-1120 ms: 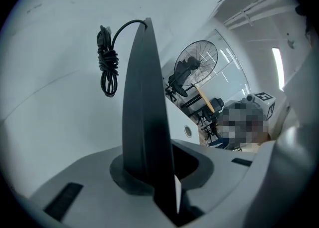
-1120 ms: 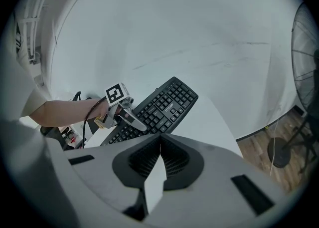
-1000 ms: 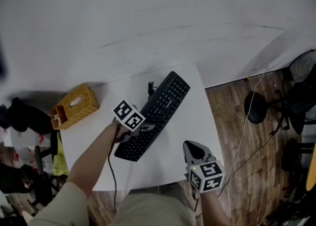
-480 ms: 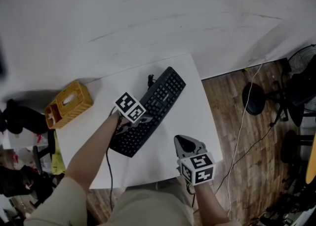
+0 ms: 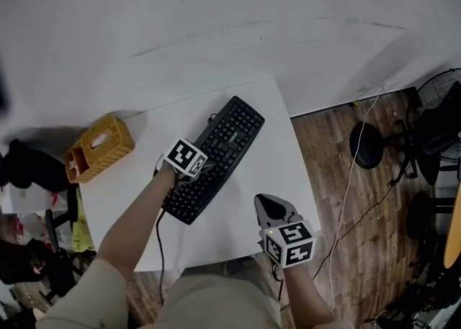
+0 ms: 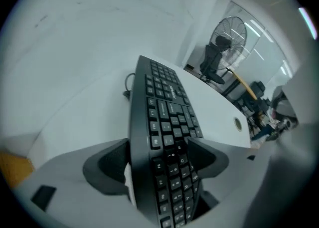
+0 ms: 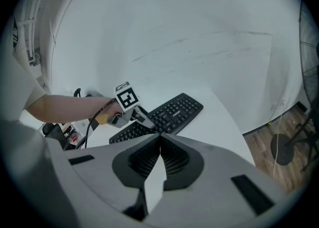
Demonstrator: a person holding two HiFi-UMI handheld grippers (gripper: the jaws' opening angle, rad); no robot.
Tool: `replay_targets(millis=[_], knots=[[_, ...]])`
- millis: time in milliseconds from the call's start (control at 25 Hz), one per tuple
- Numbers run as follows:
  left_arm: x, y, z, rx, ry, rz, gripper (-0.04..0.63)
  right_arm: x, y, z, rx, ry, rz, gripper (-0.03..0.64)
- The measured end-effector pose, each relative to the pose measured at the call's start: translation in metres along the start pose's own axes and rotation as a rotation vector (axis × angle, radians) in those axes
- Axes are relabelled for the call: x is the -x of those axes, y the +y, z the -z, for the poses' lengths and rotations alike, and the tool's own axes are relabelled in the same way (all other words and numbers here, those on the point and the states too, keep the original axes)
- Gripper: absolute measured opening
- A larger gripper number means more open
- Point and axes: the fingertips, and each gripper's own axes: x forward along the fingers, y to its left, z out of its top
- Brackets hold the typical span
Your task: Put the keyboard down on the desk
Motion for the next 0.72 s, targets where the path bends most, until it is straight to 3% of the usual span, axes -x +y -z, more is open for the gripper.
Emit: replay_targets(millis=[80, 240, 360, 520, 720], knots=[[0.007, 0.009, -0.001, 0.046, -0.044, -0.050, 0.370, 0.007, -0.004, -0.008, -0.008, -0.037, 0.004, 0.026], [0.030, 0.008, -0.008, 0.060, -0.119, -0.056, 0.368, 0.019, -0.007, -0.022, 0.001, -0.084, 0.013, 0.026], [0.064, -0.001, -0.022, 0.026, -0.219, -0.084, 0.367, 0.034, -0.003, -0.042, 0.023, -0.137, 0.006, 0.025], [0.121, -0.030, -0.044, -0.044, -0.389, -0.095, 0.350, 0.059, 0.022, -0.070, 0.106, -0.164, -0.081, 0.025], [0.189, -0.060, -0.053, -0.161, -0.547, -0.173, 0.257, 0.098, 0.051, -0.108, 0.194, -0.261, -0.098, 0.025]])
